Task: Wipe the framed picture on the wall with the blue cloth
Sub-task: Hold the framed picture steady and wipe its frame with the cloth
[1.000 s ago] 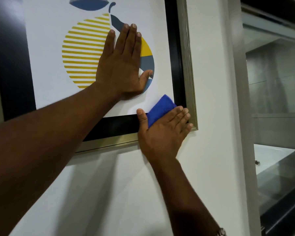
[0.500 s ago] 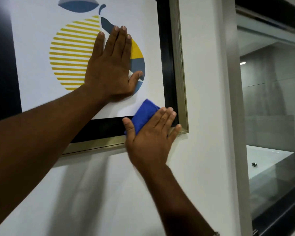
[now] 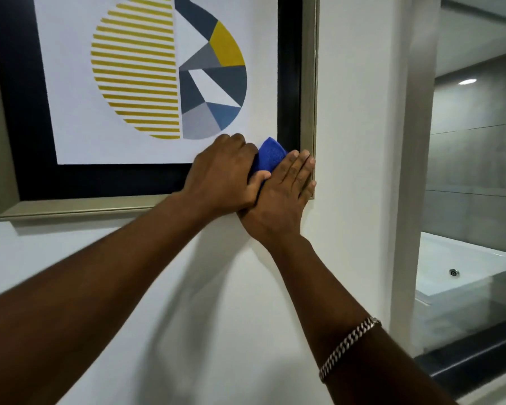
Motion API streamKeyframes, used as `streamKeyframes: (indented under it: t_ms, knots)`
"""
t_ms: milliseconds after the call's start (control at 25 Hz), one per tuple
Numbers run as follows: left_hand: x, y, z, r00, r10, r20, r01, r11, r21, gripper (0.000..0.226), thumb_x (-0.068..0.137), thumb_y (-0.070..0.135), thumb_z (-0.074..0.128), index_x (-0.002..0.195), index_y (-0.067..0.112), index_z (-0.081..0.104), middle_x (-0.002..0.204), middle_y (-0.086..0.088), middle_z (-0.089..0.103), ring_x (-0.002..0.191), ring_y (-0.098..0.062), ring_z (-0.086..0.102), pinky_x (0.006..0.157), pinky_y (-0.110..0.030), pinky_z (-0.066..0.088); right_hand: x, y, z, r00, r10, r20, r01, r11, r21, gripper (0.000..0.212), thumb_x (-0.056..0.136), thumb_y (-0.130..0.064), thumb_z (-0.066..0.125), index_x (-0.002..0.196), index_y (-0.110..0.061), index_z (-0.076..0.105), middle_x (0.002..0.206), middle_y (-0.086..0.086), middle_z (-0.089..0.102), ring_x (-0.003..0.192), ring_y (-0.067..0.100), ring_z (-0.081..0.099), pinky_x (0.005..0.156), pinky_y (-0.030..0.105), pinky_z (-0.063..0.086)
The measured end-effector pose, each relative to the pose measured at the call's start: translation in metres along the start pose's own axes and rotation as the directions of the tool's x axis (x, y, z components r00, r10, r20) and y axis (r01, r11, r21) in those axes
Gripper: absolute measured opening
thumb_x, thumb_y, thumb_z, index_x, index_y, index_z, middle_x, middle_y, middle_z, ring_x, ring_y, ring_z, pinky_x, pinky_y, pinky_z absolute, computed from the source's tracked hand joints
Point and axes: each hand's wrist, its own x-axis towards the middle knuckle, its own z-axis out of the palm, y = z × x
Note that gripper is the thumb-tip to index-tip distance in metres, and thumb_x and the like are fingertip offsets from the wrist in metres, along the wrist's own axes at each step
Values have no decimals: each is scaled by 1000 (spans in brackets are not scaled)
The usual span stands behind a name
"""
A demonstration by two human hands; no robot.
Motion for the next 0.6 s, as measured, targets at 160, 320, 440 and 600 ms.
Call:
streamKeyframes:
  t_ms: [160,320,440,600]
  knots:
    - [-5,26,6,971,-232,-48,219,955,-198,27,89,27,62,106,6,59,104,-13,62,85,-16,46,76,-27,34,-7,28,-16,975,-216,42,205,961,185,91,87,-44,42,150,-1,-6,162,16,-9,149,28,-16,122,50,-5]
    - [-25,58,5,915,-388,-114,314,859,-404,21,85,19,66,99,5,62,96,-6,61,81,-11,49,68,-16,37,-32,69,-42,981,-192,-28,174,806,567,75,96,-24,55,153,-13,6,164,8,3,151,20,2,122,50,16]
    - [-55,101,23,879,-475,-45,345,698,-627,15,82,13,68,95,6,64,85,7,63,68,1,55,59,-4,42,-62,112,-60,999,2,47,-37,640,767,69,94,-8,58,151,-10,18,160,9,23,145,19,29,113,40,40]
    - [-129,171,98,749,-624,224,561,417,-715,12,82,10,69,87,11,58,73,10,60,63,2,54,56,-10,45,-125,194,-66,965,128,230,-253,688,680,49,91,2,59,137,2,42,125,19,61,108,21,65,84,25,55]
